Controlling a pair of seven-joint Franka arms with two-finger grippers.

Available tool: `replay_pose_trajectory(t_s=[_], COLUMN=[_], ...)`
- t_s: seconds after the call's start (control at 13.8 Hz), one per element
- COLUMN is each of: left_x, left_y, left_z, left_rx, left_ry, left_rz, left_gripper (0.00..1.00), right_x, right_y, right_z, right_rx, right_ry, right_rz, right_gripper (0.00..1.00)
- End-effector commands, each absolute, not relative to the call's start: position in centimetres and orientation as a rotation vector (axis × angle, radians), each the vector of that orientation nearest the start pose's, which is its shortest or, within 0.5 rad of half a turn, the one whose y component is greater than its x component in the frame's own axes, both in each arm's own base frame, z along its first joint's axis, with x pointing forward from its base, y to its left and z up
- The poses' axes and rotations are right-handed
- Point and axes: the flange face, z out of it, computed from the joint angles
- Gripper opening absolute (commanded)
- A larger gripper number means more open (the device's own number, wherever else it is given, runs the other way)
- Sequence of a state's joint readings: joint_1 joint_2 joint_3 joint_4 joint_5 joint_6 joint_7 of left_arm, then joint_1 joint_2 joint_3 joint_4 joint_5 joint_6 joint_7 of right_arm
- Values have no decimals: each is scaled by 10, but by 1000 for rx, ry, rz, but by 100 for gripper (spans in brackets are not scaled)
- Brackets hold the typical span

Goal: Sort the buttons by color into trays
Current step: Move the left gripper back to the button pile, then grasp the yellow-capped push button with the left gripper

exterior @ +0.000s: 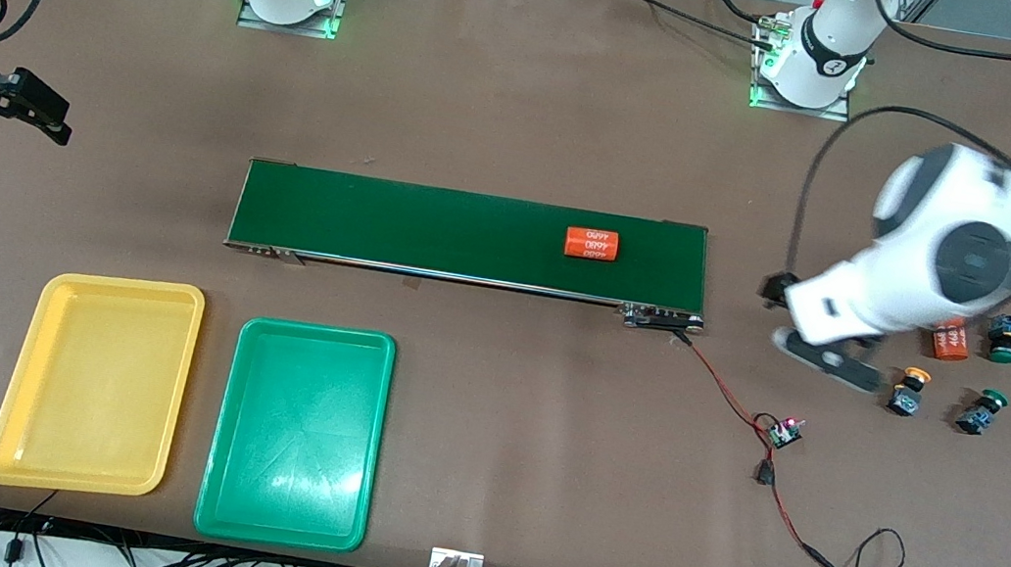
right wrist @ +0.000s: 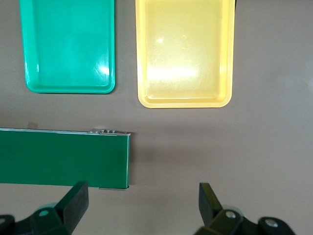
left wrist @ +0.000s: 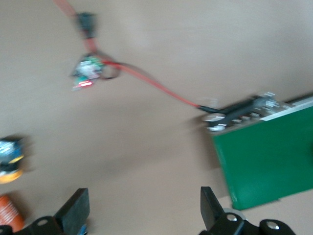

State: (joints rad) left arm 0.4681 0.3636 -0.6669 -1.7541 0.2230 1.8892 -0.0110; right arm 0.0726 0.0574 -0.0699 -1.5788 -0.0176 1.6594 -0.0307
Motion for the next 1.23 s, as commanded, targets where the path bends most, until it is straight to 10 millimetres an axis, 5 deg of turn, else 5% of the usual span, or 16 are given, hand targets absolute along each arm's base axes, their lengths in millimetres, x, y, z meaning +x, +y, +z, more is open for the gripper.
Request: replay_pose_trajectory(t_s=[0.0,0.22,0.51,0.73,1.16], left_x=[651,646,648,646,631], left_y=[8,57,90,130,150], left_z=[365,340,307,264,203], left_rx=[-3198,-3120,-3048,-3062,-3022], left_ry=[194,145,204,308,489], left_rz=[295,379,391,351,220], left_gripper=[100,100,100,100,99], right_x=[577,577,577,577,578], right_y=[3,3,3,3,3], right_z=[596,596,595,596,595], right_rx=[-3164,-3164,-3164,-3164,-3164], right_ry=[-61,-61,-61,-61,-61], right_rz=[-51,-51,-48,-51,-51], right_gripper=[100,100,100,100,100])
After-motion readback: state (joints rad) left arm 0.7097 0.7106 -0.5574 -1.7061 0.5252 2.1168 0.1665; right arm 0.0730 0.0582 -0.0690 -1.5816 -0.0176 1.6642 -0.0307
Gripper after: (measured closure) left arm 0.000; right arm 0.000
